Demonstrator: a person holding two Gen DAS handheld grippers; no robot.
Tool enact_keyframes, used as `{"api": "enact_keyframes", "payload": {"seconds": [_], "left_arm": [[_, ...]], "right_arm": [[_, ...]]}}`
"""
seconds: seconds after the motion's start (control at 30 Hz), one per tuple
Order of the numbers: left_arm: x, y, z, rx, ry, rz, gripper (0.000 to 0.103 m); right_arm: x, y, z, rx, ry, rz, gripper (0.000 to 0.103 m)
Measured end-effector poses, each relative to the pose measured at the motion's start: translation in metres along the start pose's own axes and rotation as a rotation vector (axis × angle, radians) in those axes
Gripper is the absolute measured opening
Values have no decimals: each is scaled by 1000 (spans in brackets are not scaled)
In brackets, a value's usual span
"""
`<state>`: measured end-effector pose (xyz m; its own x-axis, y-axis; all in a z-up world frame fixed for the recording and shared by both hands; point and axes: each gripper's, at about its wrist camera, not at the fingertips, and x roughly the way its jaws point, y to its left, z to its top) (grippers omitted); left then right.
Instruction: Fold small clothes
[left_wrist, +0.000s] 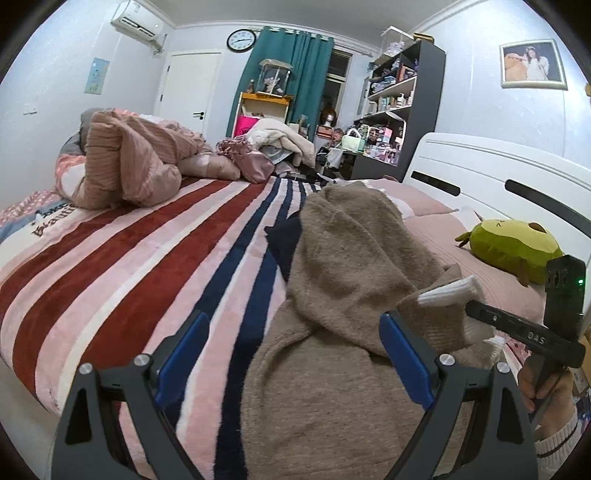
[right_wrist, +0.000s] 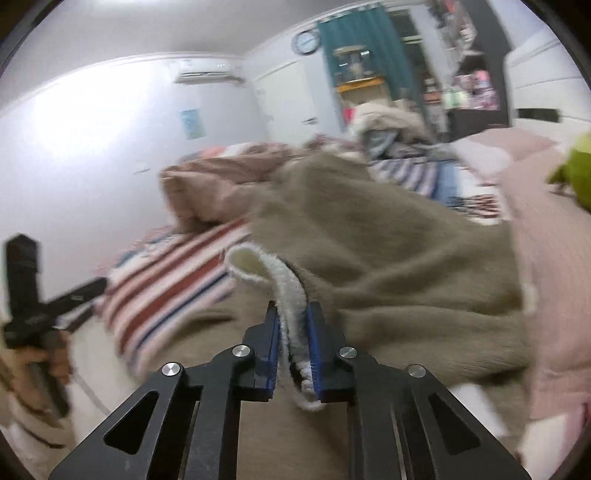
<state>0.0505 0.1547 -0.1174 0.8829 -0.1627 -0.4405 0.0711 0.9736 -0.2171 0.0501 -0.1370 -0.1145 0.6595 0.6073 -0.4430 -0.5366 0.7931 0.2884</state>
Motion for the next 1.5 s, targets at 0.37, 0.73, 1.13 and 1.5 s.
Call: {"api": "enact_keyframes", "payload": {"seconds": [0.37, 0.73, 1.13, 1.5], "left_arm": [[-4, 21, -4, -21, 15, 26, 91], [30, 26, -27, -21, 144, 19, 95], [88, 21, -73, -38, 340, -12, 95], [99, -10, -77, 66, 379, -13, 51]], "right_arm": [[89, 60, -41, -56, 269, 162, 16], [-28, -10, -25, 50, 79, -61, 61], [-118, -129, -103, 320, 215, -266, 77], [-62, -85, -108, 80, 326, -232, 47]]}}
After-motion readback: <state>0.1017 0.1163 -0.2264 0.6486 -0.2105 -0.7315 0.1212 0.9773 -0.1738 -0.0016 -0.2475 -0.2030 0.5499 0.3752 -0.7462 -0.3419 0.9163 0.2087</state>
